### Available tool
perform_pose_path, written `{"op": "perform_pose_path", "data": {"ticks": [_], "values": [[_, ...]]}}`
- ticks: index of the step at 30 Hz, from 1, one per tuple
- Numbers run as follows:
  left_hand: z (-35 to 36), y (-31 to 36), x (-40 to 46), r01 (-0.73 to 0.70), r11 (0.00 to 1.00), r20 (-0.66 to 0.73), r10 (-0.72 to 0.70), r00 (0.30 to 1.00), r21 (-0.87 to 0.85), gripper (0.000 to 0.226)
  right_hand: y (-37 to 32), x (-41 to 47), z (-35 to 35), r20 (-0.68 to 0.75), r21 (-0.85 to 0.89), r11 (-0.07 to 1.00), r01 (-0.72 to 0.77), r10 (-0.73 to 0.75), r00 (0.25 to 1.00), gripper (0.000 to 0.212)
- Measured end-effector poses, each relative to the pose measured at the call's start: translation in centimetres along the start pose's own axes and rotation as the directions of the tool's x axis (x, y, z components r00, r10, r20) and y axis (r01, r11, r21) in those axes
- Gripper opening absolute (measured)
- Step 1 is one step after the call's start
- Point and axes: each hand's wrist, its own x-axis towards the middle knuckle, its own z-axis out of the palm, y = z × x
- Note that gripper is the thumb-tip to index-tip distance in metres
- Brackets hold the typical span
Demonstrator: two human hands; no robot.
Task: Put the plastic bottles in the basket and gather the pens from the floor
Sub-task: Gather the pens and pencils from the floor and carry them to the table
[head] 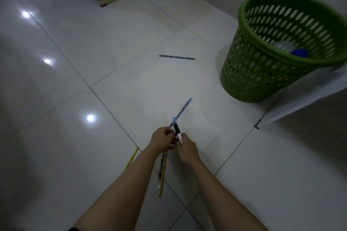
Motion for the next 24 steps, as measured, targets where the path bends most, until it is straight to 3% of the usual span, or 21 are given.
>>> {"op": "perform_pose_path", "data": {"ticks": [1, 3, 7, 13, 18, 21, 24], "values": [[-0.7, -0.6, -0.5, -0.014, 0.988, -0.058, 0.023, 0.998, 0.152, 0.016, -0.1, -0.3, 0.6, -0.001, 0.003, 1.0, -0.006, 0.006, 1.0, 0.016], [-2.4, -2.4, -1.7, 0.016, 0.868, -0.161, 0.073, 0.984, 0.495, 0.018, 0.0, -0.8, 1.8, -0.042, 0.018, 0.999, -0.051, 0.052, 0.998, 0.009], [-6.3, -6.8, -3.8, 0.127, 0.686, -0.251, 0.082, 0.965, 0.716, 0.022, 0.9, -1.7, 3.2, -0.166, 0.07, 0.982, -0.177, 0.187, 0.968, 0.017], [-9.0, -10.1, -4.5, 0.171, 0.662, -0.169, -0.067, 0.983, 0.729, 0.05, -0.3, -1.3, 3.8, -0.262, 0.086, 0.99, -0.114, 0.133, 0.956, 0.018], [-9.3, -10.6, -4.3, 0.1, 0.626, -0.135, 0.009, 0.991, 0.773, 0.026, -0.4, -0.9, 2.8, -0.252, 0.153, 0.981, -0.116, 0.152, 0.956, 0.014], [-9.3, -9.6, -3.8, 0.091, 0.709, -0.154, 0.024, 0.988, 0.699, 0.013, -0.6, -0.9, 3.3, -0.191, 0.271, 0.952, -0.146, 0.202, 0.961, 0.016], [-8.0, -7.3, -3.3, 0.063, 0.898, -0.184, 0.02, 0.983, 0.435, 0.011, -1.4, -0.8, 4.0, -0.074, 0.474, 0.856, -0.206, 0.272, 0.96, 0.016]]}}
